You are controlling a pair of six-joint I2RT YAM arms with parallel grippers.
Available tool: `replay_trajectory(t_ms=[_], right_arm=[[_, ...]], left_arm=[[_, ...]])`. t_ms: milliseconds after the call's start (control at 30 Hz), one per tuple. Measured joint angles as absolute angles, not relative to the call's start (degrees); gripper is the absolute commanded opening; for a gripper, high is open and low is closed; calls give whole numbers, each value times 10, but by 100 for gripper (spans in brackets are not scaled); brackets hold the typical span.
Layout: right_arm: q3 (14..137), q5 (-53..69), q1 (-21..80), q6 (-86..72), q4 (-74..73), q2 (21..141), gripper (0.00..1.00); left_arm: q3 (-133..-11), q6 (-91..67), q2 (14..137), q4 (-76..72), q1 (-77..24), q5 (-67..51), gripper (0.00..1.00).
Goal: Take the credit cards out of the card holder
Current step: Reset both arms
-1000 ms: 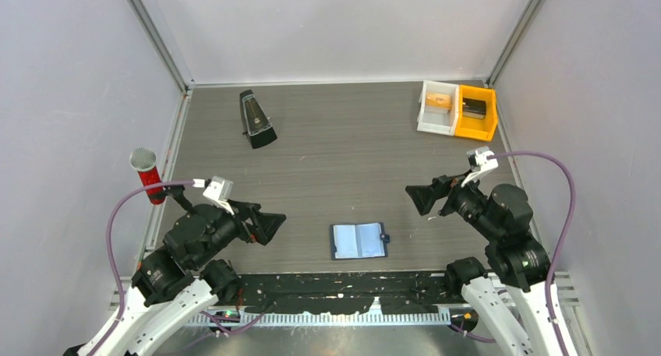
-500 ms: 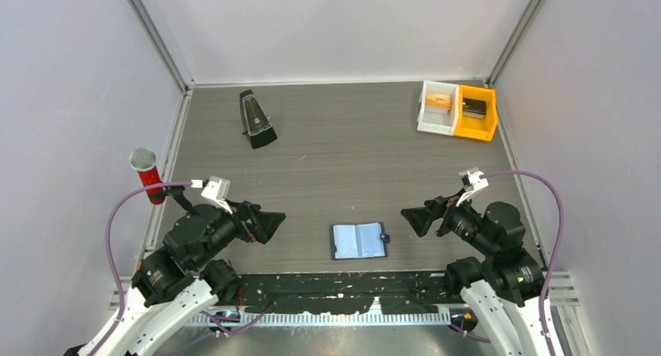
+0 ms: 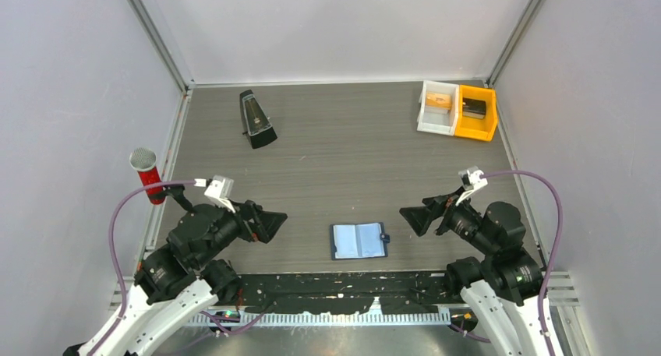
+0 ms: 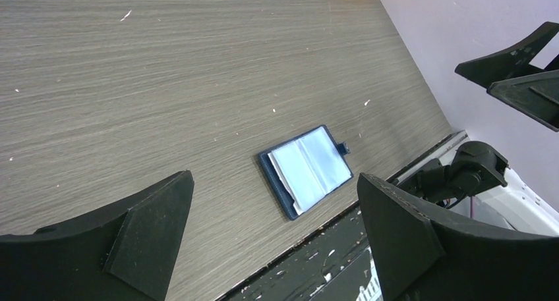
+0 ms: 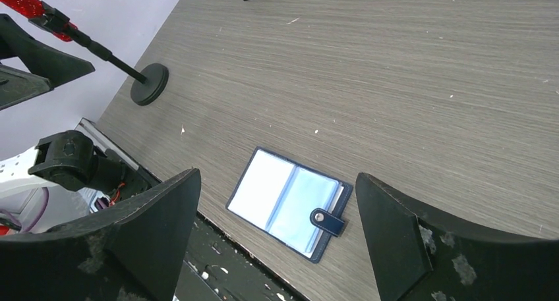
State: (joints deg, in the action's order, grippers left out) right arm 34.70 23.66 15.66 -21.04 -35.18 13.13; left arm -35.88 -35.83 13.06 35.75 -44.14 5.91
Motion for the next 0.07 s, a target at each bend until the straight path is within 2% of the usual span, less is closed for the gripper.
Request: replay_trajectory(t_ms=[67], right_arm=[[347, 240, 157, -211, -343, 132, 95]], left_arm=[[-356, -359, 131, 358, -441, 59, 99]])
